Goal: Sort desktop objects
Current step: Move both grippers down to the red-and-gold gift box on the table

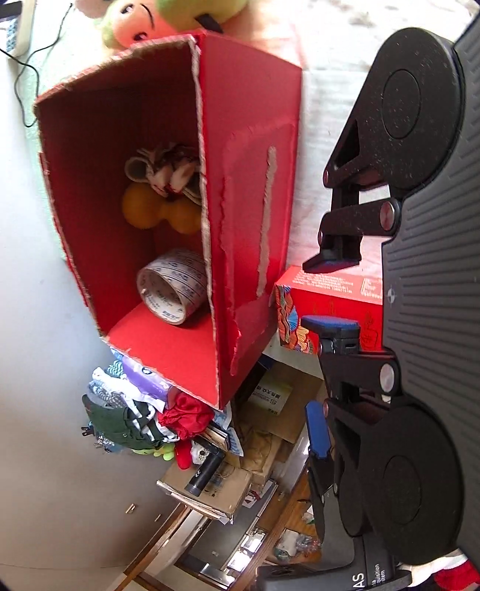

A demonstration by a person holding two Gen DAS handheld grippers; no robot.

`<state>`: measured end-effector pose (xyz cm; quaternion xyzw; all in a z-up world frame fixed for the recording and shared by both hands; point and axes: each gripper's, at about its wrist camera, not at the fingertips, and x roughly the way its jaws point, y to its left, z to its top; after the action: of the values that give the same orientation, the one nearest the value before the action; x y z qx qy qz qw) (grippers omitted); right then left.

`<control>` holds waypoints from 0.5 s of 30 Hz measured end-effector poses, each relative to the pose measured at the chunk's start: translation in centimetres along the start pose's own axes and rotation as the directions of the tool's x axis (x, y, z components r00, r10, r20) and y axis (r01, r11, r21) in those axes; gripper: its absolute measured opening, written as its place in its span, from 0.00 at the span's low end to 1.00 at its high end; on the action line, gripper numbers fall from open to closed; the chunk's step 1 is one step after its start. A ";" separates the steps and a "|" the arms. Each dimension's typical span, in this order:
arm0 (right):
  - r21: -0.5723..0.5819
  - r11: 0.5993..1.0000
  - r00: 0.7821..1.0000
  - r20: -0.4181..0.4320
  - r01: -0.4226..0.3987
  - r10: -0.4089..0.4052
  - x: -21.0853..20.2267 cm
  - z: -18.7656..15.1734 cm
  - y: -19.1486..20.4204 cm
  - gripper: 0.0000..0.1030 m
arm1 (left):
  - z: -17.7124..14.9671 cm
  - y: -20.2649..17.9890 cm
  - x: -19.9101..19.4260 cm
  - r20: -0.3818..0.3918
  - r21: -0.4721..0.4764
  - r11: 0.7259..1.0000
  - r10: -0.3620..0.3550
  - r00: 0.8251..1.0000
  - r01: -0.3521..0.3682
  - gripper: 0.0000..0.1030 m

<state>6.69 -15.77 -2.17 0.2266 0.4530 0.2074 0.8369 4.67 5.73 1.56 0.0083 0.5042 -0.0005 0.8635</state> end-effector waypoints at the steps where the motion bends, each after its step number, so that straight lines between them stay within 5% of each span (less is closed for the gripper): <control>1: 0.008 1.000 1.000 -0.004 0.003 -0.003 0.4 -0.1 0.2 0.30 | -0.1 0.4 0.4 -0.012 0.002 1.000 -0.015 1.000 0.016 0.74; 15: 0.117 0.992 0.997 -0.060 0.054 -0.047 4.7 -1.5 1.0 0.34 | -1.1 2.0 4.4 -0.135 0.084 0.974 -0.200 0.971 0.212 0.81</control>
<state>7.62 -12.06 -5.52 0.2583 0.4936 0.1653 0.8138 5.93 7.77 -2.76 -0.0016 0.5549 -0.1144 0.8240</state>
